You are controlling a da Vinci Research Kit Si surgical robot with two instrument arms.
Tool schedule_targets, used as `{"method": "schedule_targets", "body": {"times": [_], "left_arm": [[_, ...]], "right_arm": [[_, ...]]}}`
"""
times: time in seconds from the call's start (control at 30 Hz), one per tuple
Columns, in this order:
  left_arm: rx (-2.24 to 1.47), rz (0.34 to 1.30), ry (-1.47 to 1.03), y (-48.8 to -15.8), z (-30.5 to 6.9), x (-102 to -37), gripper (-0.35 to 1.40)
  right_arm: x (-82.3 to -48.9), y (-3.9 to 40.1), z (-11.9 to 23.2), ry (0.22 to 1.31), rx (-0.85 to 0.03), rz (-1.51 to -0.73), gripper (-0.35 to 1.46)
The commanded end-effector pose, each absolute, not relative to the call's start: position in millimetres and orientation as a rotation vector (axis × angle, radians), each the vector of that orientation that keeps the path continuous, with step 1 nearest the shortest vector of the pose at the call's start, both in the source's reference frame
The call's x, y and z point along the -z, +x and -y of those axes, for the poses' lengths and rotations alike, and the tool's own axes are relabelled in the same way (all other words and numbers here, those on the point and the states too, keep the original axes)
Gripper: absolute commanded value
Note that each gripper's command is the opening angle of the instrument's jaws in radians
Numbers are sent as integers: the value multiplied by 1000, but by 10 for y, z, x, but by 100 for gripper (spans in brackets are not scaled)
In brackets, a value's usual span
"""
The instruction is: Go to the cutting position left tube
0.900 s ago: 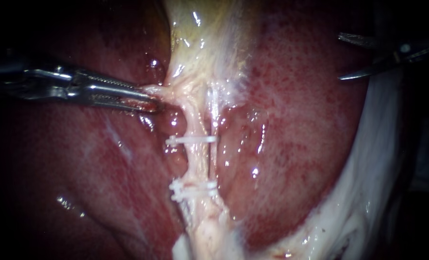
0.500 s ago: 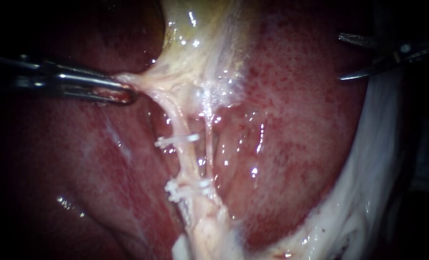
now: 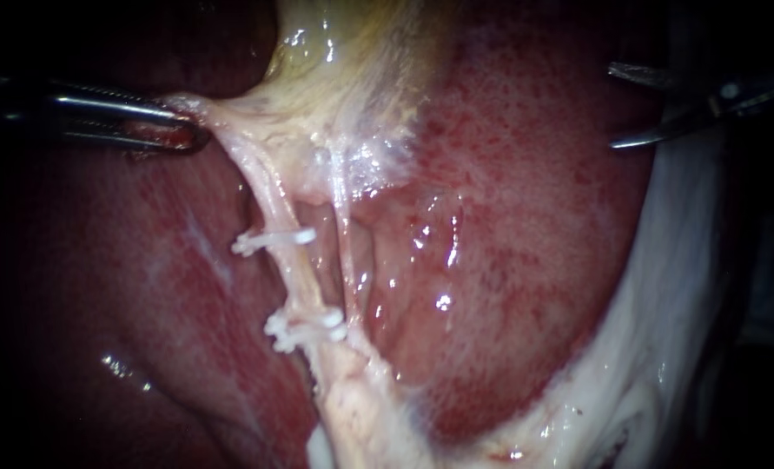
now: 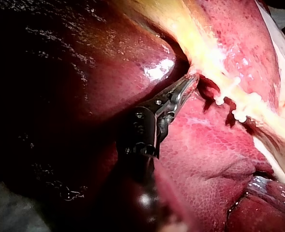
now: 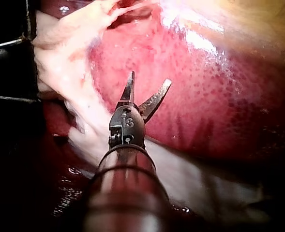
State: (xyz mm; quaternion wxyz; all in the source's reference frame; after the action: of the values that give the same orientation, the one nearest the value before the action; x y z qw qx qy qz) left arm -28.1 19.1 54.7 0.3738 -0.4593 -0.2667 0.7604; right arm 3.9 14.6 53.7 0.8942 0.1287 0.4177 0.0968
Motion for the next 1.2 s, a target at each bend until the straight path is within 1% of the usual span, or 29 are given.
{"method": "schedule_targets", "body": {"times": [0.03,0.3,0.7,1.0,1.2], "left_arm": [[-1948,683,-1176,-280,-191,-548,-35],[-1948,681,-1176,-281,-189,-547,-35],[-1947,678,-1174,-283,-187,-545,-35],[-1947,677,-1174,-284,-186,-546,-35],[-1946,670,-1173,-285,-184,-545,-35]], "right_arm": [[-537,45,-139,281,-202,-871,145],[-551,113,-84,411,-222,-908,145],[-592,186,-26,589,-242,-931,145],[-618,226,-5,740,-253,-961,145],[-642,242,-1,770,-258,-948,145]]}}
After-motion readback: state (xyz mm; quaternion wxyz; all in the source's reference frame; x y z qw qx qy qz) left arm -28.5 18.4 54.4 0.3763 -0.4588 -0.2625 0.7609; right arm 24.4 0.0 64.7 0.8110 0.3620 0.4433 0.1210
